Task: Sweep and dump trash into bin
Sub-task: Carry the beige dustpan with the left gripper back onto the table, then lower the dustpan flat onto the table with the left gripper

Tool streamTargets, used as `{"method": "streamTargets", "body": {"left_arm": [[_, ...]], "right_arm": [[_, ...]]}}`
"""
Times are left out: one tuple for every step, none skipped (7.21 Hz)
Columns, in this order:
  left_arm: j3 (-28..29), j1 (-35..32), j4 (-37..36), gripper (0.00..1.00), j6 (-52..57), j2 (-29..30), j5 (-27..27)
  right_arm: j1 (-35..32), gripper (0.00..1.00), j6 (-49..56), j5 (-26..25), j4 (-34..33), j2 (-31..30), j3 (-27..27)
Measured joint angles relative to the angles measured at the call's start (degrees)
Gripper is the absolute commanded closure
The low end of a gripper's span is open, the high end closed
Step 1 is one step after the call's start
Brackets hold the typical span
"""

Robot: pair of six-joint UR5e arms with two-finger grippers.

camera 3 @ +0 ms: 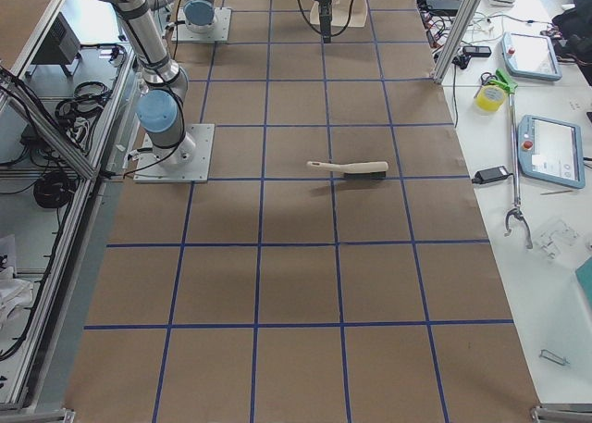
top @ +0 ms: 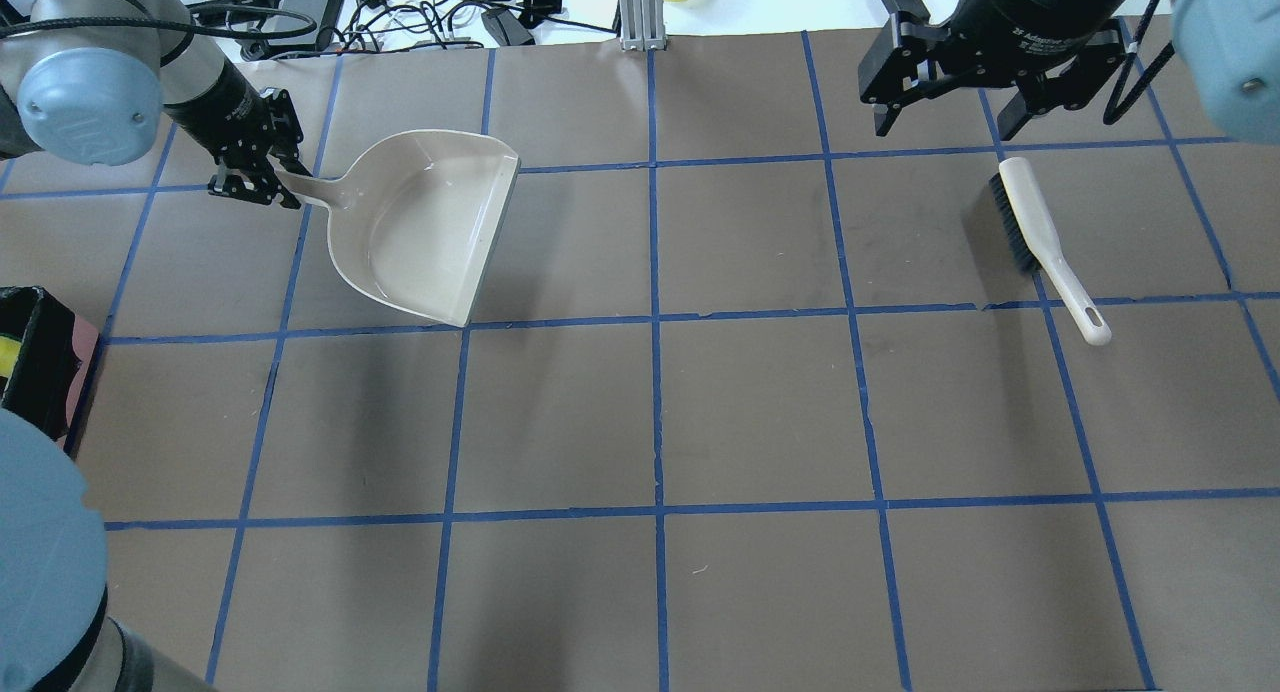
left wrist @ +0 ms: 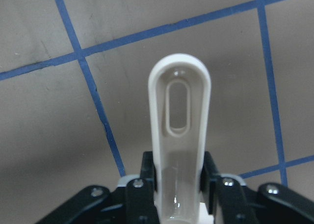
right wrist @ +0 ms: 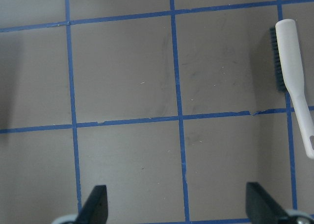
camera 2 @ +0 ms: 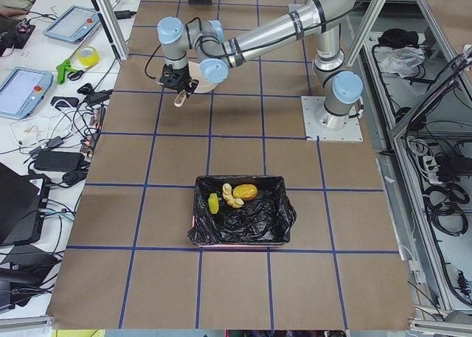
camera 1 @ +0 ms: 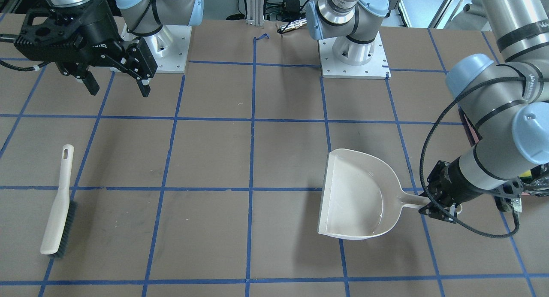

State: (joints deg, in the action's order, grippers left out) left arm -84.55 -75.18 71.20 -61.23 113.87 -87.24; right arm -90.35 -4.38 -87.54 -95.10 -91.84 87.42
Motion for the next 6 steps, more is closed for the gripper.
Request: {"method": "streamTargets", "body": {"left_arm": [[2.22,-0.06,0.23,1.0,-0.01,2.26,-0.35],[3.77,-0.1,0.64,1.0,-0.01,4.44,-0.53],[4.69,-0.12,0.91,1.0,-0.58,6.3,-0.66],[5.53,-0.23,1.05,1.0,-1.88,7.77,-0.65],[6.23,-0.5,1.12,1.0,-3.15,8.81,-0.6],[6.6,-0.82,1.16,1.0,-3.88,9.57,-0.66]], "right_arm": [[0.0,0.0,-0.01,0.02,0.0,-0.02,0.01],[0.0,0.0,-0.01,0.06,0.0,-0.03,0.03],[0.0,0.0,-0.01,0.06,0.0,-0.02,0.03],[0.0,0.0,-0.01,0.05,0.0,-0.01,0.03],[0.0,0.0,-0.01,0.05,0.0,-0.02,0.01],[0.0,0.0,-0.01,0.04,0.0,-0.05,0.0]]}}
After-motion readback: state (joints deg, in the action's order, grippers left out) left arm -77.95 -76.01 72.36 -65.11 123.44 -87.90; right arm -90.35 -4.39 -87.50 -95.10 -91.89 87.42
